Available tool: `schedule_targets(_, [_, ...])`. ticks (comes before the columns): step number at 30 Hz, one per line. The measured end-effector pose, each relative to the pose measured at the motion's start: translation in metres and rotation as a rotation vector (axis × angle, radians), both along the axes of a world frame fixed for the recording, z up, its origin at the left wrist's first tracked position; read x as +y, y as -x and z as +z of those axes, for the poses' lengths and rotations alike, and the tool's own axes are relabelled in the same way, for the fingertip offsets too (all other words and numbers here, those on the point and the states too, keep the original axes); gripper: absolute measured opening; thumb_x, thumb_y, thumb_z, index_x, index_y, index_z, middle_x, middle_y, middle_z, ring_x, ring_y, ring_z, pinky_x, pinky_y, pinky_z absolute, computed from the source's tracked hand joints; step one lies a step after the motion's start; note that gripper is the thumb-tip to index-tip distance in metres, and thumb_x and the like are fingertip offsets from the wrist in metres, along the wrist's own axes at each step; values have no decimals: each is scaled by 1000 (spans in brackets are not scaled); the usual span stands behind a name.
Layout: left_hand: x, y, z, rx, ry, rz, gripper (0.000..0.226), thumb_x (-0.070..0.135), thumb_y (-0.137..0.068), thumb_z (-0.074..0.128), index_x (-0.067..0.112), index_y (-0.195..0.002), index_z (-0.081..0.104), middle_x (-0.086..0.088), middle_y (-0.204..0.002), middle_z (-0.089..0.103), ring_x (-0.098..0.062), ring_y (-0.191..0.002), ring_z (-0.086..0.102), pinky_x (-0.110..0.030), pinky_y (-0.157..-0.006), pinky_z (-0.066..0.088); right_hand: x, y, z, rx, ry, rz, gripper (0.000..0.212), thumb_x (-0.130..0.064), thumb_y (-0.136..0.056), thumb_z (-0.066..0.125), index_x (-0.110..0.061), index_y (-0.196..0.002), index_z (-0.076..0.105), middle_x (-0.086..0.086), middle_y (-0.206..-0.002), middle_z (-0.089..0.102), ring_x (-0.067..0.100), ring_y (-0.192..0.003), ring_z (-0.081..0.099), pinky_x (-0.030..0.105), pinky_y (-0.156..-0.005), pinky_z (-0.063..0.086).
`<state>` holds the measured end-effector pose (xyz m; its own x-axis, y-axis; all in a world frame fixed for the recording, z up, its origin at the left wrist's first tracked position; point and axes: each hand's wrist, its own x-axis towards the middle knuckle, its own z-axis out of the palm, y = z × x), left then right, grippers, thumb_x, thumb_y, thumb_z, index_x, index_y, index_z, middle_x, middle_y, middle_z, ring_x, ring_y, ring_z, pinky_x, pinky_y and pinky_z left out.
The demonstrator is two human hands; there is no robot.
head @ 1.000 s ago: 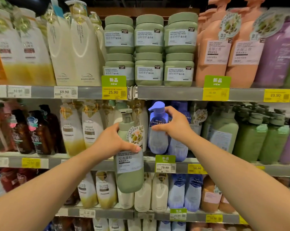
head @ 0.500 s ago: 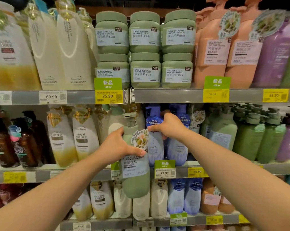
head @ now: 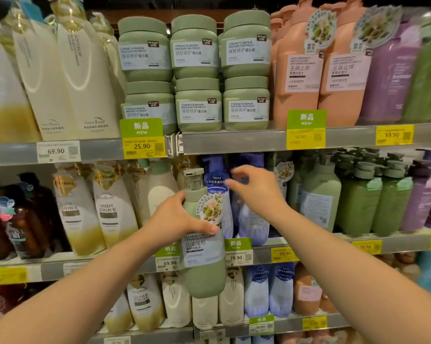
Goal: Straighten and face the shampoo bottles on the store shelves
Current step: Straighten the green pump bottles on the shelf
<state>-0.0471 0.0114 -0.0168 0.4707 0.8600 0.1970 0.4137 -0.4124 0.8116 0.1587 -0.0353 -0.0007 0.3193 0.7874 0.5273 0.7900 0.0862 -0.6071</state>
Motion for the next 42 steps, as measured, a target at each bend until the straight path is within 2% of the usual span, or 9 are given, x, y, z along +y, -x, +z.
schedule_targets(3, [-1, -5, -1, 3, 18, 4, 81, 46, -32, 97, 28, -101, 58, 8, -93, 74, -10, -83, 71, -38, -78, 59, -22, -27, -18, 153, -239, -172, 15, -35, -86, 74, -21, -83, 70, -7, -74, 66, 6, -68, 60, 31, -68, 47])
schedule_targets(9, [-14, -24, 4, 14, 25, 1, 72, 35, -42, 98, 27, -100, 56, 6, -92, 72, -9, -83, 70, -26, -69, 55, -17, -76, -50, 184, 214, -196, 87, -64, -73, 76, -15, -139, 49, 4, -133, 60, 25, -117, 60, 39, -90, 51])
schedule_targets(15, [-29, -43, 12, -3, 11, -3, 64, 28, -47, 97, 30, -96, 55, 11, -89, 71, 2, -74, 67, -13, -59, 50, -7, -80, -59, 248, 257, -18, 58, -52, -77, 80, -17, -120, 63, -4, -114, 70, 15, -101, 64, 30, -86, 51])
schedule_targets(23, [-38, -60, 14, -46, 18, 25, 63, 24, -48, 97, 29, -96, 57, 11, -88, 72, 2, -73, 69, -17, -62, 53, -1, -78, -60, 246, 211, 9, 63, -52, -77, 80, -15, -126, 65, -1, -117, 72, 7, -89, 59, 18, -69, 43])
schedule_targets(26, [-38, -66, 14, -49, 23, 42, 72, 33, -41, 99, 28, -101, 59, 10, -91, 74, -4, -80, 71, -32, -76, 59, -1, -76, -60, 241, 209, 26, 61, -49, -79, 79, -15, -127, 64, -1, -116, 72, 6, -87, 59, 8, -59, 38])
schedule_targets(30, [-40, -75, 17, -54, 16, 65, 79, 38, -37, 98, 29, -105, 60, 9, -94, 75, -8, -83, 72, -39, -79, 60, -1, -78, -65, 326, 214, 74, 58, -45, -81, 79, -15, -129, 64, 0, -116, 72, 10, -95, 65, 28, -82, 57])
schedule_targets(34, [-47, -87, 23, -47, -6, 79, 72, 36, -41, 97, 31, -102, 58, 9, -94, 73, -7, -83, 71, -34, -76, 59, -3, -91, -71, 450, 283, 177, 50, -48, -87, 71, -19, -128, 65, -2, -115, 72, 12, -103, 66, 40, -94, 56])
schedule_targets(37, [-51, -99, 29, -26, -29, 85, 67, 34, -44, 97, 32, -98, 57, 12, -93, 71, -5, -83, 69, -27, -73, 57, -13, -103, -73, 509, 261, 203, 39, -59, -91, 57, -29, -112, 70, -10, -102, 70, 16, -102, 65, 39, -94, 54])
schedule_targets(42, [-57, -129, 39, -33, -118, 39, 71, 37, -47, 96, 37, -105, 55, 17, -99, 69, 0, -88, 66, -22, -75, 52, -56, -126, -50, 759, 106, 200, 24, -34, -100, 57, -15, -107, 69, 3, -97, 76, 16, -86, 73, 33, -76, 59])
